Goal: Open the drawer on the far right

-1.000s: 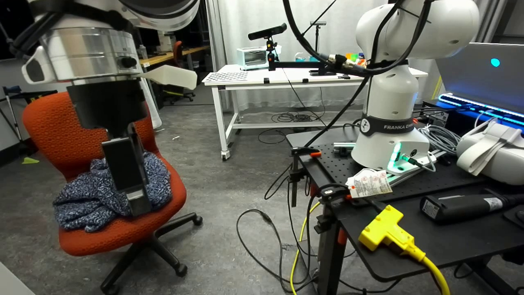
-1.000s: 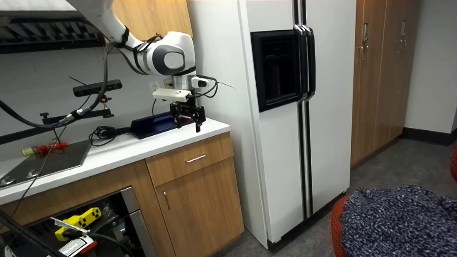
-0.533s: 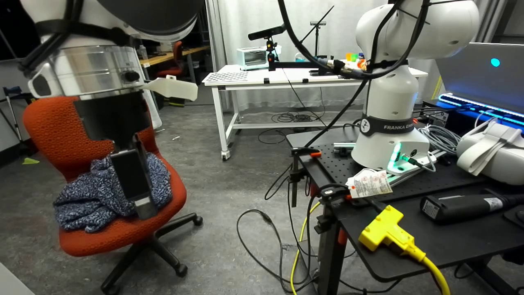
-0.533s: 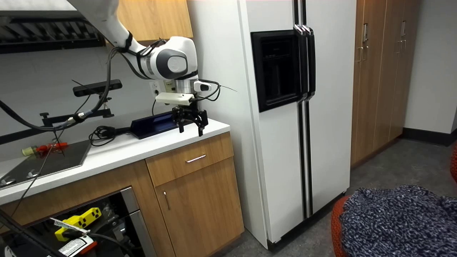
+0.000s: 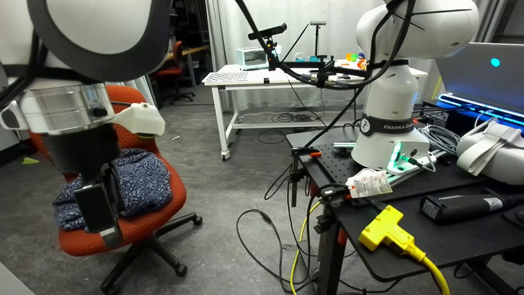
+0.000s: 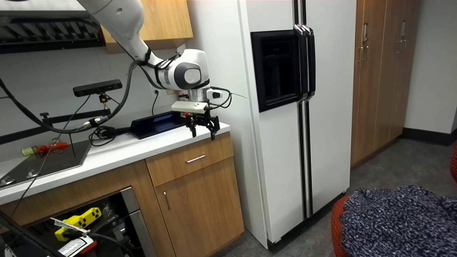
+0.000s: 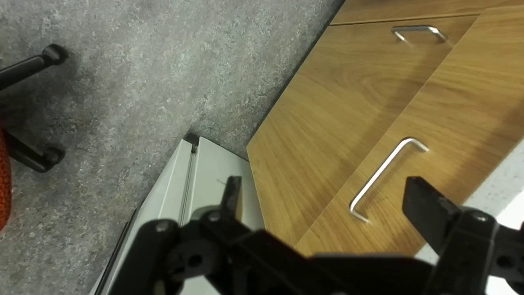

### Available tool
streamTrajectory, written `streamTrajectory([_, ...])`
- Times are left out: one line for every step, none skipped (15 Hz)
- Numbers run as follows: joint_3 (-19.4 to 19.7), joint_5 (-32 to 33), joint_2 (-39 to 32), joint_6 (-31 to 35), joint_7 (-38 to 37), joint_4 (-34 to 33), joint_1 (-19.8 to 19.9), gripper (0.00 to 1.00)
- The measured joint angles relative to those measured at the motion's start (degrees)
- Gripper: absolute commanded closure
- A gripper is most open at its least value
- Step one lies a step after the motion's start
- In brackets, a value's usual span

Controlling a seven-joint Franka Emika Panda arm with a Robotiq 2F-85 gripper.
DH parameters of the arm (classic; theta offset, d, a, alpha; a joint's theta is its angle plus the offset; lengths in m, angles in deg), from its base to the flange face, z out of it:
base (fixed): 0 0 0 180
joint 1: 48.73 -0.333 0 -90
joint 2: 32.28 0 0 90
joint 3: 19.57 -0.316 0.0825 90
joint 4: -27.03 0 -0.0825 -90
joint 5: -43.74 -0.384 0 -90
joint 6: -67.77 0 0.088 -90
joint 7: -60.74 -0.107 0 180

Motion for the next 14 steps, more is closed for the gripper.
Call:
streamTrajectory([-0.1,-0.4,-1.6,0.2,0.1,-1.5,0.3,0.32])
streamTrajectory([-0.4,-1.0,-3.2,0.2,0.4,-2.9,0.8,0.42])
streamTrajectory([-0.7,-1.6,-4.7,0.3,0.6,-4.3,1.3,0.49])
streamTrajectory([-1.2,-2.6,-6.0,0.3,1.2,-5.5,1.8,0.58])
streamTrajectory([-2.0,-3.6,-7.2,0.3,2.0,-6.7,2.5,0.65])
streamTrajectory([-2.8,-4.7,-8.3,0.3,2.8,-7.8,3.2,0.74])
streamTrajectory([-3.7,-5.8,-9.3,0.3,3.8,-8.8,4.0,0.81])
streamTrajectory([-4.7,-6.9,-10.1,0.3,4.7,-9.6,4.7,0.87])
streamTrajectory([-5.7,-7.9,-11.0,0.3,5.6,-10.4,5.3,0.96])
streamTrajectory([-6.6,-8.9,-11.7,0.3,6.5,-11.1,5.9,0.99])
streamTrajectory([-7.5,-9.8,-12.5,0.3,7.8,-11.7,6.5,1.0])
streamTrajectory([-8.4,-10.6,-13.2,0.3,9.1,-12.3,7.1,1.0])
streamTrajectory([-9.2,-11.2,-14.0,0.3,10.5,-12.7,7.6,1.0])
streamTrajectory([-9.9,-11.5,-14.6,0.3,11.5,-13.1,8.1,1.0])
